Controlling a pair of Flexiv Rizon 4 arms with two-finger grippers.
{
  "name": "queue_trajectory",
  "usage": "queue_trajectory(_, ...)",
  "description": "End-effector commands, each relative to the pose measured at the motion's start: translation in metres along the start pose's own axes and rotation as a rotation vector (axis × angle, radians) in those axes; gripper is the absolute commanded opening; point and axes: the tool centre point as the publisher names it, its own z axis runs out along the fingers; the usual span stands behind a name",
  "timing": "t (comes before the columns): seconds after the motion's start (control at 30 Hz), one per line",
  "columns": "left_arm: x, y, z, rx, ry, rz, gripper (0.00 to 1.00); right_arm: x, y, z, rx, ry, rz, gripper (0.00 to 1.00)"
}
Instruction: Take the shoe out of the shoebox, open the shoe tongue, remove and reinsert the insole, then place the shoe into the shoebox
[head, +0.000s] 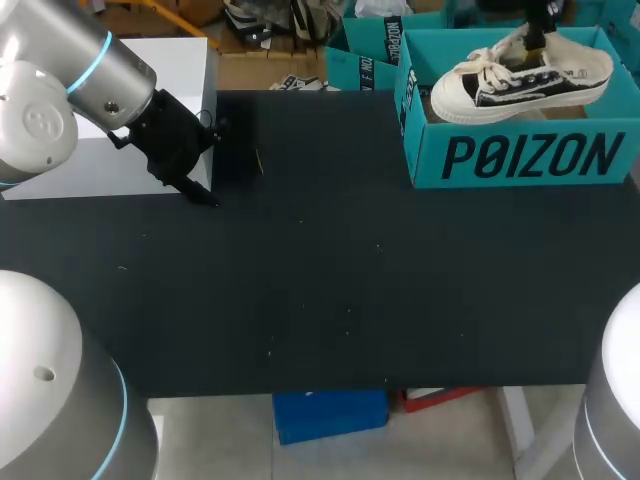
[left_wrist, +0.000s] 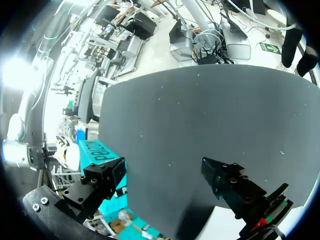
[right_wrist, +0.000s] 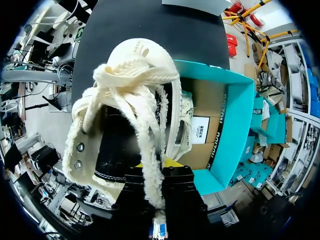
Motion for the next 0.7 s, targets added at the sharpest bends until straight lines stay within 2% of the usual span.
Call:
queue_trajectory(0.03,0.001,-0.001,0.001,-0.005,-0.003,0.002,1.0,0.002,0.0,-0.001,0.0,-0.004,0.0,0.0)
queue_trajectory(0.37,0.001,-0.001,0.001,-0.005,-0.003,0.002,1.0,-0.002,-0.002,0.0,0.005,-0.013,-0.005,0.0)
queue_trajectory(0.4,0.001,-0.001,0.001,-0.005,-0.003,0.002,1.0,-0.005,-0.005,0.001,0.007,-0.016,-0.006,0.0)
queue_trajectory(0.47,0.001,-0.001,0.001,-0.005,-0.003,0.002,1.0,-0.01,-0.012,0.004,-0.039,-0.04,0.014,0.0)
queue_trajectory(0.7,0.001,-0.001,0.001,-0.005,-0.003,0.002,1.0,-0.037,-0.039,0.013,-0.031,-0.055,-0.026,0.0)
